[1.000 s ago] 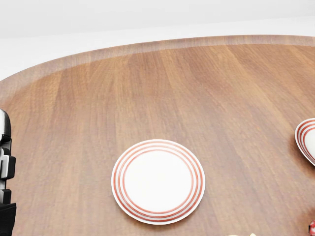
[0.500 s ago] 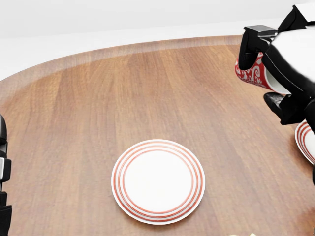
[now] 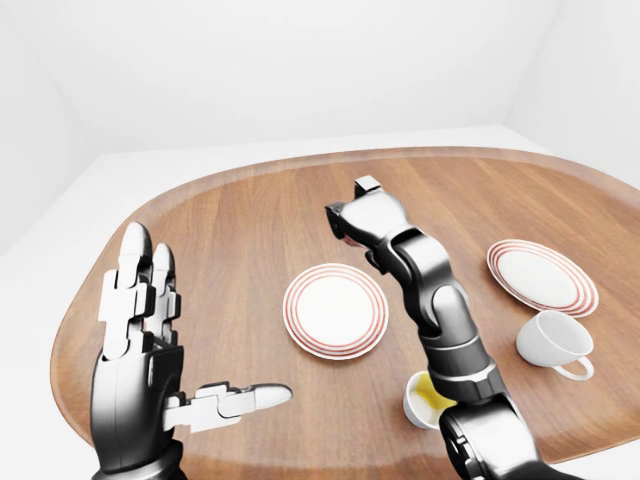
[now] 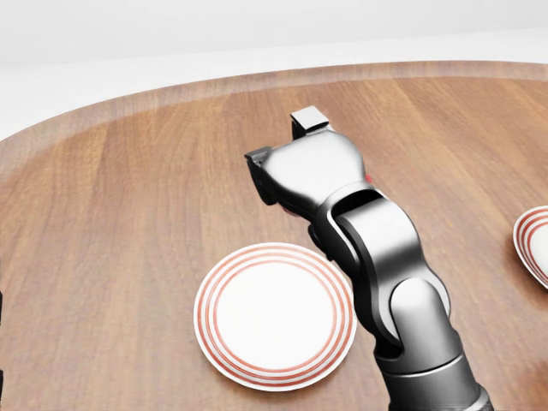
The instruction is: Put the red mug on the left plate.
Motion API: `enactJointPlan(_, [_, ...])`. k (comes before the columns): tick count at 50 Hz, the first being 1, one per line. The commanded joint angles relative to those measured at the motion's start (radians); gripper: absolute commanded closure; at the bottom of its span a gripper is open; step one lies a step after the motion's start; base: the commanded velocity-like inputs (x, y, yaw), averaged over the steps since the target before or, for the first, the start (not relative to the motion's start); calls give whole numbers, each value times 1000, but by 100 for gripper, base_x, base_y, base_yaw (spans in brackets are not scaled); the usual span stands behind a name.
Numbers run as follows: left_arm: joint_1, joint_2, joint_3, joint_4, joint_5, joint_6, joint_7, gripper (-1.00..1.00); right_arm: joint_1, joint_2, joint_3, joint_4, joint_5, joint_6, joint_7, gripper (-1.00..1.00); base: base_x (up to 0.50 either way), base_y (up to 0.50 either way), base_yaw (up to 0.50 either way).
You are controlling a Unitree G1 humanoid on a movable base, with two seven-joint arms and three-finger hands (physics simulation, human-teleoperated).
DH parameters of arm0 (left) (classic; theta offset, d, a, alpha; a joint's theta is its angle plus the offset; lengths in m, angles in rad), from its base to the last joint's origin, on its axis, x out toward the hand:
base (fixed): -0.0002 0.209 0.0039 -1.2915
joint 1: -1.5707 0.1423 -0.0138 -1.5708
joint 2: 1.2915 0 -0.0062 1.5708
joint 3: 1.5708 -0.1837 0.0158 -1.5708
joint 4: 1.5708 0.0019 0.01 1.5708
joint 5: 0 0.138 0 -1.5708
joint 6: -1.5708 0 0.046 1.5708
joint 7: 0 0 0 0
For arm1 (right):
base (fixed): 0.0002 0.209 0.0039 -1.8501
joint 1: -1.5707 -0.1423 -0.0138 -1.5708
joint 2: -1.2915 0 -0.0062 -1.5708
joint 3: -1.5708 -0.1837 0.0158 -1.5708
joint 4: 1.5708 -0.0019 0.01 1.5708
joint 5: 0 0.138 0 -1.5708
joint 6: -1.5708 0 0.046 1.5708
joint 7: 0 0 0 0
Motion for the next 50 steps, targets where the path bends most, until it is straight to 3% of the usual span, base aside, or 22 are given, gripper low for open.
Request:
enactJointPlan(1, [11,-23,32,2,-16,0,-24,-100,-52,39,24,354,-141,0,0,100,0,0,0])
enactJointPlan(12, [15,-28,40,34,-23,0,-26,-100,-231,19,-3,820,-115,0,0,100,0,0,0])
enactJointPlan(19, [7,-35,59,62,-29,0,-31,-100,-300,30,39,1122,-98,0,0,100,0,0,0])
enactJointPlan(27, [9,-38,59,68,-30,0,-34,-100,-243,76,41,1027,5,0,0,100,0,0,0])
enactJointPlan(39, [15,-40,58,64,-31,0,-36,-100,-228,72,45,933,29,0,0,100,0,0,0])
enactJointPlan(43, [9,-39,57,71,-30,0,-36,-100,-303,92,7,962,108,0,0,100,0,0,0])
enactJointPlan(50, [11,-48,76,69,-44,0,-46,-100,-343,99,36,987,140,0,0,100,0,0,0])
